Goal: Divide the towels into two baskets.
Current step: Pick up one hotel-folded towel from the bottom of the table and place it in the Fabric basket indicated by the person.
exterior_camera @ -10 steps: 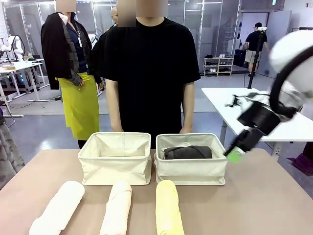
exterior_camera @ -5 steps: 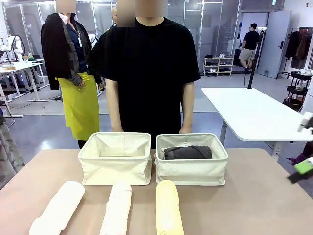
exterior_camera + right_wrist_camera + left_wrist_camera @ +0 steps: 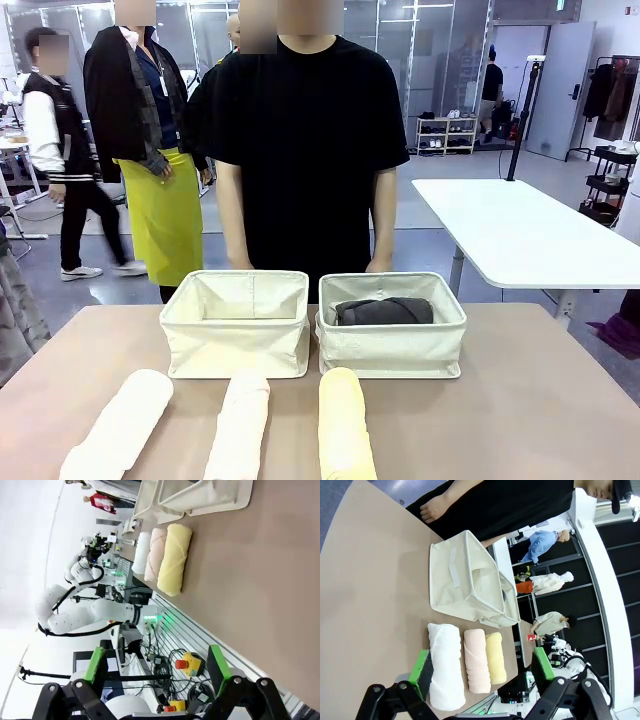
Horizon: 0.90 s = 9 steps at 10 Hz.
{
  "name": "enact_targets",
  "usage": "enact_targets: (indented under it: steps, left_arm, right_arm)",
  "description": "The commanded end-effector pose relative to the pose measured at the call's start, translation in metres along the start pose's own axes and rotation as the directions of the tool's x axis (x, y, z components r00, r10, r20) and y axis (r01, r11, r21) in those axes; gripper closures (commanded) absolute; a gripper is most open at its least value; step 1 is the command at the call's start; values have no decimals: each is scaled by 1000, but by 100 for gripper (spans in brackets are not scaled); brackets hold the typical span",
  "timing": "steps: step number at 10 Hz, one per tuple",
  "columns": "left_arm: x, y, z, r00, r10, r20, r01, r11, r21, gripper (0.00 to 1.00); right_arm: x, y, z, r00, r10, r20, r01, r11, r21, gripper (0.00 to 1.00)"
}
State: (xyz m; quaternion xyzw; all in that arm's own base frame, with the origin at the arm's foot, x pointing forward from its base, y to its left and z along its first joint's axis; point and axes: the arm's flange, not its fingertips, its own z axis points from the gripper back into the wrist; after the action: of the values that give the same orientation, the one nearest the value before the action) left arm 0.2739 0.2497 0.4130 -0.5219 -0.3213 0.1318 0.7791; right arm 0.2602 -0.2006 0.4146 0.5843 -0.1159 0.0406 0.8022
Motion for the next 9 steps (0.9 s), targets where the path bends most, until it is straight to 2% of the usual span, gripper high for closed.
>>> enact_targets:
  steps: [1, 3, 4, 9]
  left_arm:
    - [0, 0, 2, 1000, -3, 9, 3, 1000, -9, 0]
    - [0, 0, 2, 1000, -3, 9, 3, 1000, -9, 0]
    - [0, 0, 2, 1000, -3, 9, 3, 1000, -9, 0]
    - [0, 0, 2, 1000, -3, 9, 3, 1000, -9, 0]
  right_arm:
    - [-15, 9, 6, 999, -36, 40, 35, 999, 18, 0]
    - [-18, 10, 16, 997, -16, 78, 16, 1000, 4, 0]
    - [-12, 0, 10, 999, -10, 40, 10, 1000, 10, 0]
    - [-12, 0, 10, 999, -10, 40, 10, 1000, 10, 0]
